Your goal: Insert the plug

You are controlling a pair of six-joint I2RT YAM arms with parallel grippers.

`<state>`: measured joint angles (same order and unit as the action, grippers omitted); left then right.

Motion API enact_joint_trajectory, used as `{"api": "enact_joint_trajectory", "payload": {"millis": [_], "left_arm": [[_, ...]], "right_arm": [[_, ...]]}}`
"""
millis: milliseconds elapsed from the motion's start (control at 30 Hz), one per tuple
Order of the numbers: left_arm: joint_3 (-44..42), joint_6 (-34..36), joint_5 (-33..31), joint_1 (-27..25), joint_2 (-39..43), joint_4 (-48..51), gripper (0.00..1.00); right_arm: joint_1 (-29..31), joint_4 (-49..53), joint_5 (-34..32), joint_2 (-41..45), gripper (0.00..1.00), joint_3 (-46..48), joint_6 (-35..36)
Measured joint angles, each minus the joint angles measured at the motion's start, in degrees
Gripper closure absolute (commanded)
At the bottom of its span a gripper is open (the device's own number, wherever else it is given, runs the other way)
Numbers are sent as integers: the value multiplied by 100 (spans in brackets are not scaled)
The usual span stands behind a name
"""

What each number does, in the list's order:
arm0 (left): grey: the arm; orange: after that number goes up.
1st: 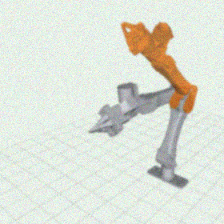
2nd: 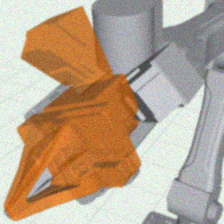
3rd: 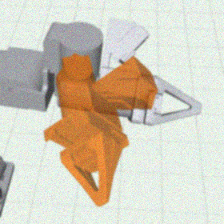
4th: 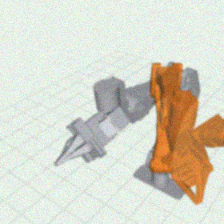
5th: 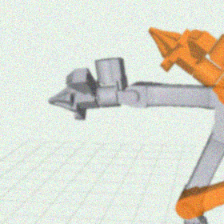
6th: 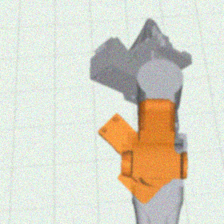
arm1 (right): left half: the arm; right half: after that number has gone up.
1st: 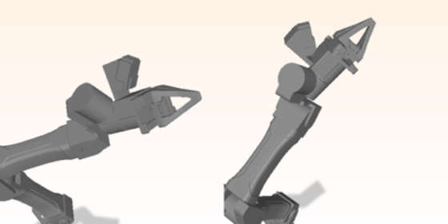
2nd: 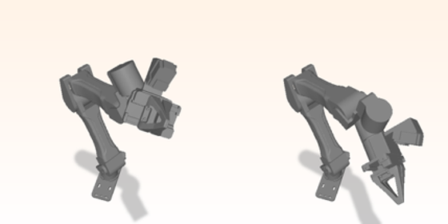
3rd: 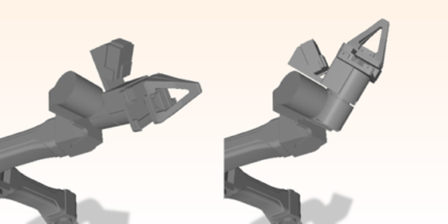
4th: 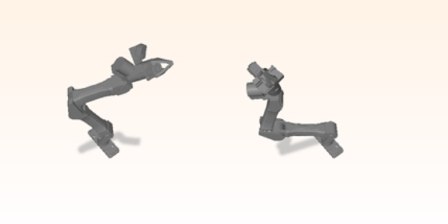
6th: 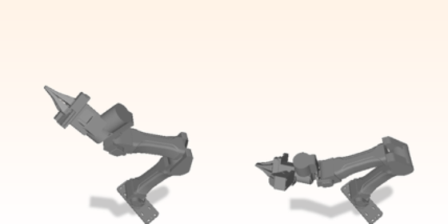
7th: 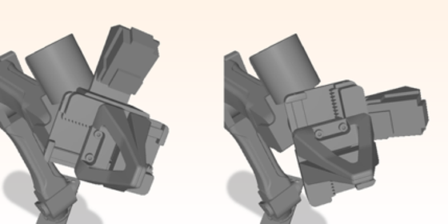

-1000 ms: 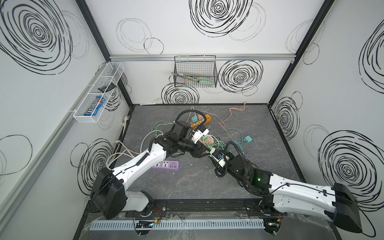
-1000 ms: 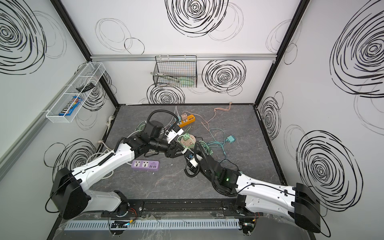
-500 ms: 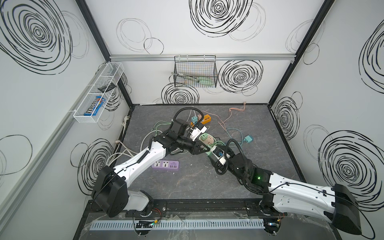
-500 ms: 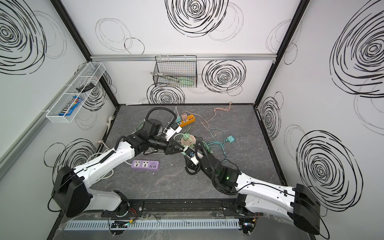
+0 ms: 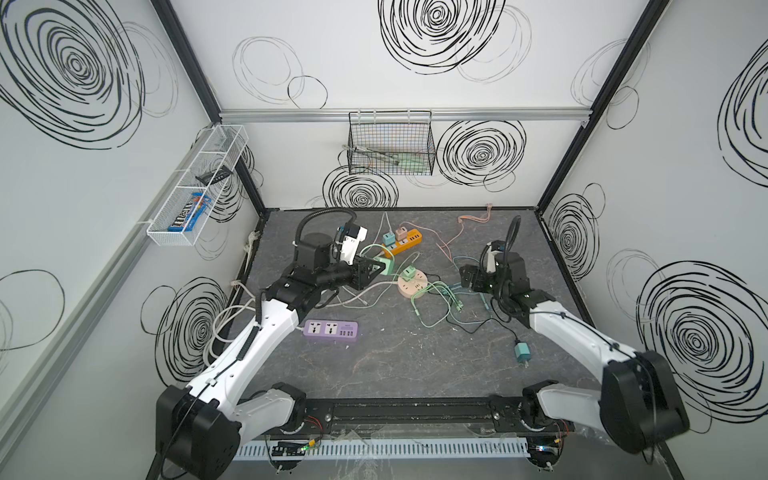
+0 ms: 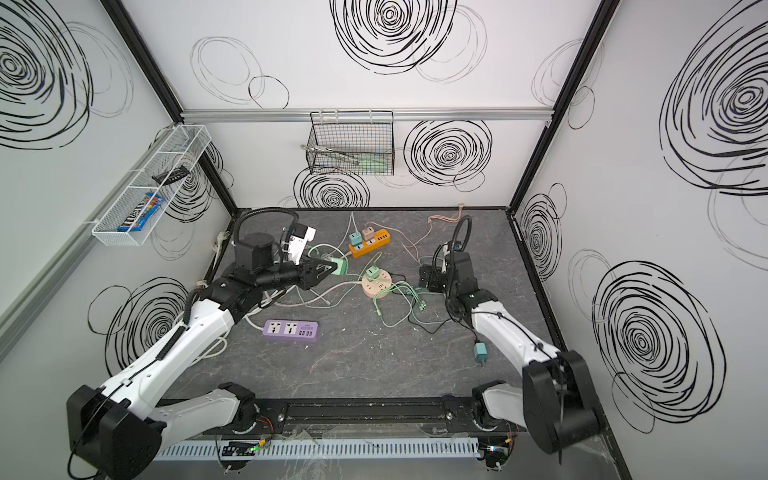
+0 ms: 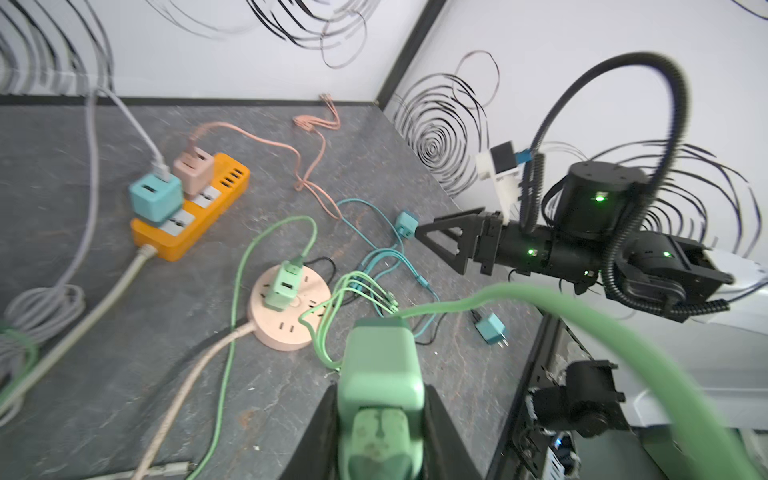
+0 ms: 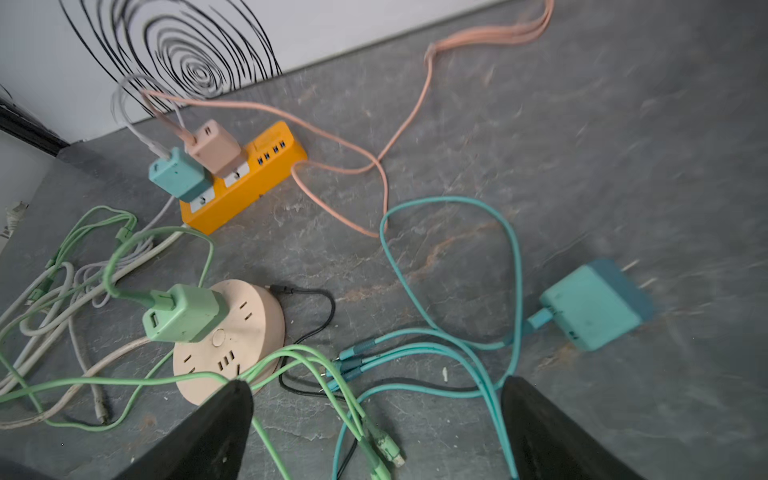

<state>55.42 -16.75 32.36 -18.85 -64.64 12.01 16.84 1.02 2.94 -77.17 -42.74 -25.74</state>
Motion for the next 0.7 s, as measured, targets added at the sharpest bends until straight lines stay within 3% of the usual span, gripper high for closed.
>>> {"api": "enact_joint_trajectory", "payload": {"millis": [167, 367, 533, 700], "left_arm": [[-173, 0, -741, 201, 483, 13, 100], [-256, 15, -1440, 426, 922, 203, 100], [-254, 85, -1963, 442, 1027, 483, 100], [-249, 173, -2105, 437, 1001, 632, 100]], "right_arm": [[-24, 223, 1012, -1735, 3, -1215, -568], [17, 11, 1303, -2855, 3, -1694, -1252], [-46, -210, 1320, -2848, 3, -1582, -1539], [-474, -258, 1298, -2081, 3, -656, -1652]]}}
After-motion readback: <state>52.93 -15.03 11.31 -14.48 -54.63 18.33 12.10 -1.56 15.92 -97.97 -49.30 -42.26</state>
